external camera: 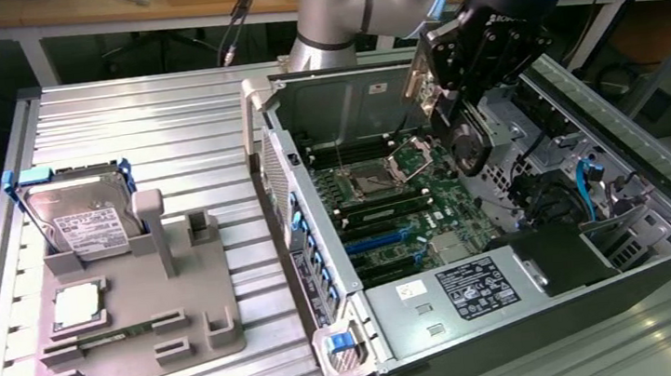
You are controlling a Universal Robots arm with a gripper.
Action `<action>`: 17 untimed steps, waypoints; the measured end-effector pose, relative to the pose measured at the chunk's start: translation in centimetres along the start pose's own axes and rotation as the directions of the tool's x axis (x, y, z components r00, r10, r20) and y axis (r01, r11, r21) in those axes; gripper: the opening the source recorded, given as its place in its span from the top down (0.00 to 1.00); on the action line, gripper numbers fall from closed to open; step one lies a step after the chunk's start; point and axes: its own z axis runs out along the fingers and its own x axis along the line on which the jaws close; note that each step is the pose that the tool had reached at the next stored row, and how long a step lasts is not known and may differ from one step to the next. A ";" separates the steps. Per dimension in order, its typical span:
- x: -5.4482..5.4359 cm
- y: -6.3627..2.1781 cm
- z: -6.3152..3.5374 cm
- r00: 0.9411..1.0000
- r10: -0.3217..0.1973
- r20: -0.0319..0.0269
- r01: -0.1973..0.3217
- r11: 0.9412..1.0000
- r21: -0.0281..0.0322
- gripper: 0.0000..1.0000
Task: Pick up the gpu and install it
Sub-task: 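Pick up the gpu and move the gpu toward the slot, then insert the gpu into the slot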
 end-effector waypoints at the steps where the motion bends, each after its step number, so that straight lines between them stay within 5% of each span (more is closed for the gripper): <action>1: -0.2 0.01 0.00 1.000 0.000 0.000 0.000 1.000 0.000 0.73; 17: -0.7 0.05 0.01 1.000 -0.006 0.000 0.006 1.000 0.000 0.73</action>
